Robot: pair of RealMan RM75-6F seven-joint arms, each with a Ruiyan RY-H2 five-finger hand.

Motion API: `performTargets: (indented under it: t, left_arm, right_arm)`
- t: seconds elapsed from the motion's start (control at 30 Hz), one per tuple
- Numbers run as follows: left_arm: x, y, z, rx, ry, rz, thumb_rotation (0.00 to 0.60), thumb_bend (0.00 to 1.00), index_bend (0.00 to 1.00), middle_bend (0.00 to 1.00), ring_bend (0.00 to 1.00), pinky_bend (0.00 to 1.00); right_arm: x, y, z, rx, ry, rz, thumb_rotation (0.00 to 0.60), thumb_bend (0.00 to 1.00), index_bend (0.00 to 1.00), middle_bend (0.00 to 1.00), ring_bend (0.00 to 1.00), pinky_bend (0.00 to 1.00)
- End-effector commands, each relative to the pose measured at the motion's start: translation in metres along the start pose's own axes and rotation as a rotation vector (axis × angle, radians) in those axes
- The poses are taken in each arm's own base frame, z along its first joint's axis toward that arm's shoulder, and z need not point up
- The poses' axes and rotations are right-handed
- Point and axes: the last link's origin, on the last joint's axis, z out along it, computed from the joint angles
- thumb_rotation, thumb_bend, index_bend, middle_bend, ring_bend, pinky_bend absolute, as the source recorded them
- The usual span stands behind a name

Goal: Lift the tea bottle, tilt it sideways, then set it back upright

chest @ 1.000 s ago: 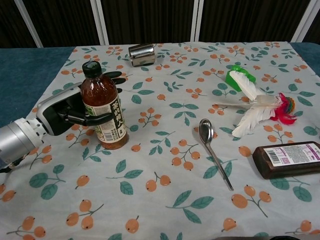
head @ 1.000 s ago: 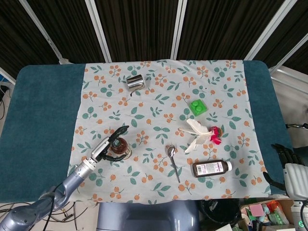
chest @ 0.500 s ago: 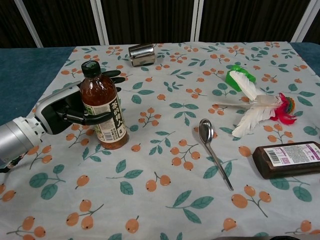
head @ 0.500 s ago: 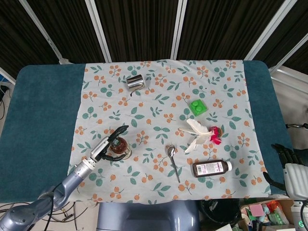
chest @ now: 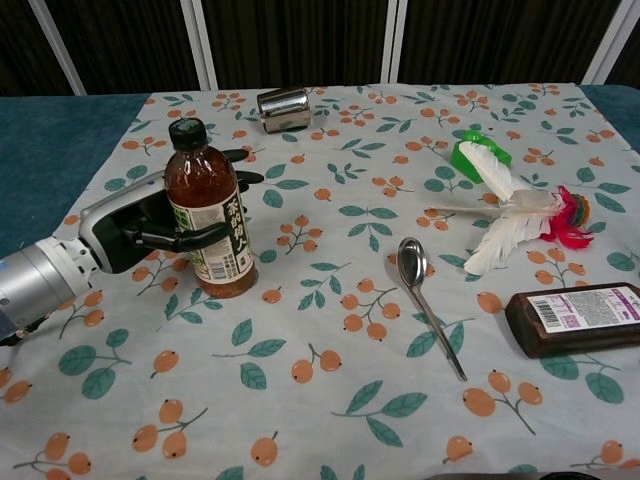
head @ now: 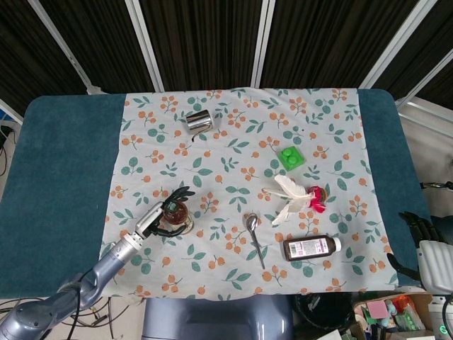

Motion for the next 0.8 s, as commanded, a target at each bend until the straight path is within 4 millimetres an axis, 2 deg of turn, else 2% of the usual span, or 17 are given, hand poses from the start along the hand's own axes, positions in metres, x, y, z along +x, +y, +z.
performTargets:
  t: [0.03,0.17,0.33,0.5,0.67,0.8]
  left_arm:
    - [-0.001,-0.001,0.001,0.008,0.003,0.025,0.600,0.45,0.09,0.21,0.14,0.23]
    - [-0.001,-0.002,0.002,0.019,0.006,0.037,0.600,0.50,0.14,0.28,0.21,0.29]
    - [-0.001,-0.001,0.004,0.022,0.009,0.049,0.600,0.60,0.29,0.38,0.33,0.43]
    - [-0.001,0.007,0.006,0.004,-0.003,0.046,0.600,0.62,0.34,0.41,0.36,0.46]
    - [0.007,0.033,0.015,-0.077,-0.008,0.043,0.600,0.62,0.34,0.41,0.36,0.46]
    - [0.016,0.063,0.025,-0.152,0.011,0.147,0.600,0.62,0.34,0.41,0.36,0.46]
  right_arm:
    - [0.000,0.000,0.000,0.001,0.000,0.000,0.600,0.16,0.15,0.12,0.13,0.19]
    - [0.000,0.000,0.000,-0.002,-0.003,-0.002,0.600,0.16,0.15,0.12,0.14,0.19]
    - [0.000,0.000,0.000,-0.003,0.001,-0.001,0.600,0.16,0.15,0.13,0.14,0.19]
    - [0.001,0.000,0.000,-0.002,0.004,0.001,0.600,0.16,0.15,0.13,0.14,0.19]
    - [0.001,0.000,0.000,-0.001,0.004,0.002,0.600,0.16,0.15,0.13,0.14,0.19]
    - [0.000,-0.001,-0.001,0.001,0.003,0.004,0.600,0.16,0.15,0.13,0.14,0.19]
